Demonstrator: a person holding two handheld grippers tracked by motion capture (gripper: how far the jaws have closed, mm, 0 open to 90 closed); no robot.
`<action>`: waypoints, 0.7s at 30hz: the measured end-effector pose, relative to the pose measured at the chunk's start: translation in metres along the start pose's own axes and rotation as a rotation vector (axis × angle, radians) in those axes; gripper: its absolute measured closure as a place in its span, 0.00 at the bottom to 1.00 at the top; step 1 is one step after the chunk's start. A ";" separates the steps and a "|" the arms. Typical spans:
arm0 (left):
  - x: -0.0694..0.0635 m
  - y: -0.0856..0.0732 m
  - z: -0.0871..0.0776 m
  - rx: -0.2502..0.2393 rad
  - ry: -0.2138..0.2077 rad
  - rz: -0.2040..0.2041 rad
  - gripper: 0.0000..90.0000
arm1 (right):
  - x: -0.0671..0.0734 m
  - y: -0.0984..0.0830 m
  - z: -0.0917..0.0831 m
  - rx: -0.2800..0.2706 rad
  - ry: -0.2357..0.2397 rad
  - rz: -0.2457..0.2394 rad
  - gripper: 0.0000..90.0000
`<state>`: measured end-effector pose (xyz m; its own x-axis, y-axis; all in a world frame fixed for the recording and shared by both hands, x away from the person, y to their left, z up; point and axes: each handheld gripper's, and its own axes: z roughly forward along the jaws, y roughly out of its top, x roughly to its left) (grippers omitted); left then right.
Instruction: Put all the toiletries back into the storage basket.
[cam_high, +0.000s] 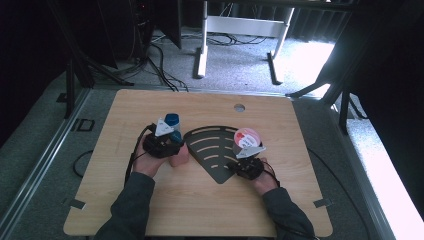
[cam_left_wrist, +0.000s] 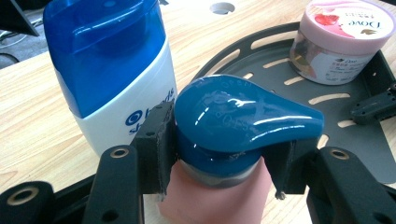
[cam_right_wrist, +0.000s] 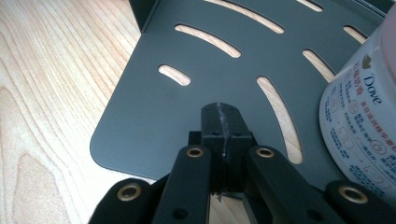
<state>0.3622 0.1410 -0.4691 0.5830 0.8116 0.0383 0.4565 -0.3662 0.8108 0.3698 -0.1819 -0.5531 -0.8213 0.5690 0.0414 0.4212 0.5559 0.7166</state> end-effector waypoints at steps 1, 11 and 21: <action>0.000 0.001 0.001 0.000 0.003 0.003 0.54 | 0.000 0.000 0.000 0.001 -0.001 0.000 1.00; -0.001 0.001 0.000 -0.006 0.008 0.015 0.58 | 0.002 0.000 -0.001 -0.003 -0.013 -0.009 0.99; -0.003 0.002 -0.005 0.018 -0.001 0.024 0.59 | 0.006 -0.001 -0.003 -0.002 -0.022 -0.023 0.92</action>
<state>0.3576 0.1398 -0.4648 0.5947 0.8019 0.0571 0.4545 -0.3939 0.7989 0.3631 -0.1814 -0.5516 -0.8218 0.5697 0.0094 0.4017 0.5676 0.7187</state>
